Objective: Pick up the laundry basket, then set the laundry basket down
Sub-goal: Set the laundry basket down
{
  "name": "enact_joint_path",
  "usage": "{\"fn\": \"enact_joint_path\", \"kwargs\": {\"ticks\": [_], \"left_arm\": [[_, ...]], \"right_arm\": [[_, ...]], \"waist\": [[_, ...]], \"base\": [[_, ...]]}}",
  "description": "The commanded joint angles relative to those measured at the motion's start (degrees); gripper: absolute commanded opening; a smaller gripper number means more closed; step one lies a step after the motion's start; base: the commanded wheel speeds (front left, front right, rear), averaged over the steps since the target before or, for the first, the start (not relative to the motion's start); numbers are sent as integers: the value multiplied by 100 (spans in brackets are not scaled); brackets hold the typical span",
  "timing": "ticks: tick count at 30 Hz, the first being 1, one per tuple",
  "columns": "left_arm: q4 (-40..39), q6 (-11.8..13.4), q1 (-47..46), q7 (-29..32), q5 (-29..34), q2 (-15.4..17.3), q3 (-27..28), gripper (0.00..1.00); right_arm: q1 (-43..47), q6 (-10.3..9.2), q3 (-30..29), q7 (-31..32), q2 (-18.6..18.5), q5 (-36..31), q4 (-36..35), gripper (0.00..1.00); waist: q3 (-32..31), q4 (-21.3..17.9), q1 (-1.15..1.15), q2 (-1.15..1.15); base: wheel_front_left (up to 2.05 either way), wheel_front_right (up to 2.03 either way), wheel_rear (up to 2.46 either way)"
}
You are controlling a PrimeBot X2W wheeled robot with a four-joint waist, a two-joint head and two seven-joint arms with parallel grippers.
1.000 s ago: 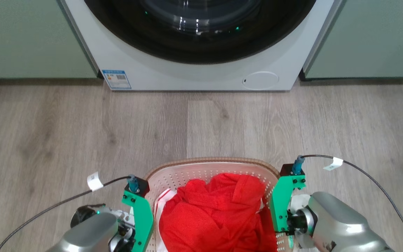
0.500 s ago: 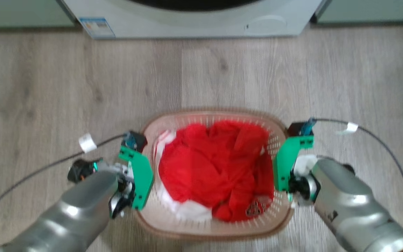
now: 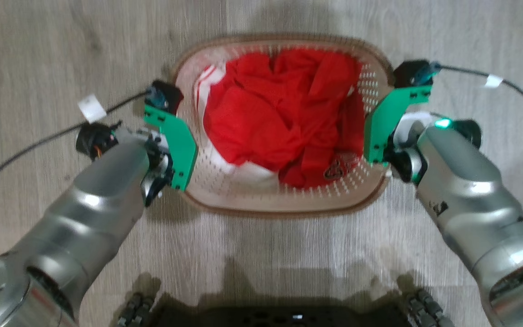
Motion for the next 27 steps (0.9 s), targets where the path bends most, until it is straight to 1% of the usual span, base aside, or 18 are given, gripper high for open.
{"fn": "enact_joint_path", "kwargs": {"ticks": [1, 5, 11, 16, 20, 27], "left_arm": [[17, -172, -116, -20, 132, -152, -16, 0], [343, -255, -403, -108, 120, -308, -2, 0], [723, -337, -715, -254, 93, -472, -19, 0], [922, -365, -867, -387, 75, -534, -35, 0], [1050, -376, -1009, -777, 107, -579, -43, 0], [1272, -386, -1107, -974, 104, -651, -103, 0]], "right_arm": [[-228, 140, 111, -253, 258, -127, -227, 0], [-438, 140, 110, -444, 258, -108, -143, 0], [-624, 140, 216, -608, 258, -54, 37, 0], [-719, 140, 293, -686, 258, 47, 101, 0], [-786, 140, 349, -784, 258, 160, 175, 0], [-858, 140, 478, -892, 258, 318, 318, 0]], "waist": [[444, 101, -2, 0], [718, 181, -2, 0], [966, 278, -2, 0], [1058, 308, -2, 0], [1118, 311, -2, 0], [1184, 303, -2, 0]], "base": [[0, 0, 0], [0, 0, 0], [0, 0, 0], [0, 0, 0], [0, 0, 0], [0, 0, 0]]}}
